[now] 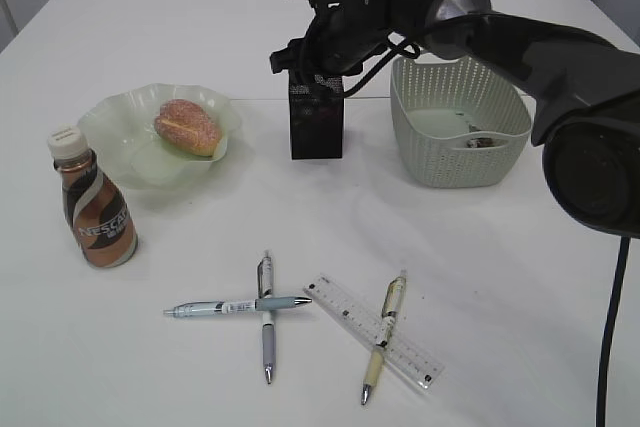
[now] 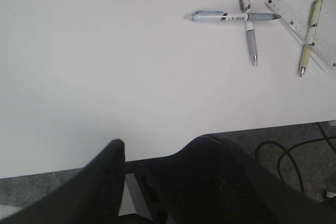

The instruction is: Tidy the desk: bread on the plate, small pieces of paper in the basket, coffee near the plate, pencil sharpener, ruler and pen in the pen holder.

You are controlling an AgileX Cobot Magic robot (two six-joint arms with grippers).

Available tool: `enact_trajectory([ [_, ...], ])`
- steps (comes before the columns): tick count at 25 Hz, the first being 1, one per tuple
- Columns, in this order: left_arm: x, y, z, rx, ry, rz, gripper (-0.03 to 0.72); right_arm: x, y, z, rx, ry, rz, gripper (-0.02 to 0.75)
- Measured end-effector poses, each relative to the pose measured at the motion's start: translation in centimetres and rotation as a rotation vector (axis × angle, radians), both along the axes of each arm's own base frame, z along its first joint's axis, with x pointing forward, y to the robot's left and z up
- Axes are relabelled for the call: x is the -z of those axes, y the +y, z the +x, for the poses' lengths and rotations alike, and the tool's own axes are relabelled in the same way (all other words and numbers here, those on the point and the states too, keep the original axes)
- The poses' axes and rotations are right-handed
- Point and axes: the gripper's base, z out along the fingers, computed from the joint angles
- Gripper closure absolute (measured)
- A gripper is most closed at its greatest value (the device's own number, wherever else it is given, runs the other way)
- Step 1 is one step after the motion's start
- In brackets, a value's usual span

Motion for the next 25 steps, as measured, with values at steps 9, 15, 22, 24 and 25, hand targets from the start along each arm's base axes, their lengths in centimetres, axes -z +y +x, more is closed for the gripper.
enact_trajectory([
  [9, 0.0, 0.0, 0.0, 0.0, 0.0, 0.0, 0.265, -2.7, -0.3, -1.0, -0.006, 0.035, -0.009, 0.35],
  [15, 0.0, 0.0, 0.0, 0.0, 0.0, 0.0, 0.265, -8.0, -1.3, -3.6, -0.018, 0.107, -0.036, 0.35],
  [22, 0.0, 0.0, 0.0, 0.0, 0.0, 0.0, 0.265, -13.7, -2.6, -7.3, -0.031, 0.177, -0.068, 0.365],
  [24, 0.0, 0.0, 0.0, 0.0, 0.0, 0.0, 0.265, -15.7, -3.0, -8.2, -0.038, 0.145, -0.063, 0.365],
  [25, 0.0, 0.0, 0.0, 0.0, 0.0, 0.0, 0.265, -17.0, -3.2, -8.8, -0.043, 0.119, -0.058, 0.365],
])
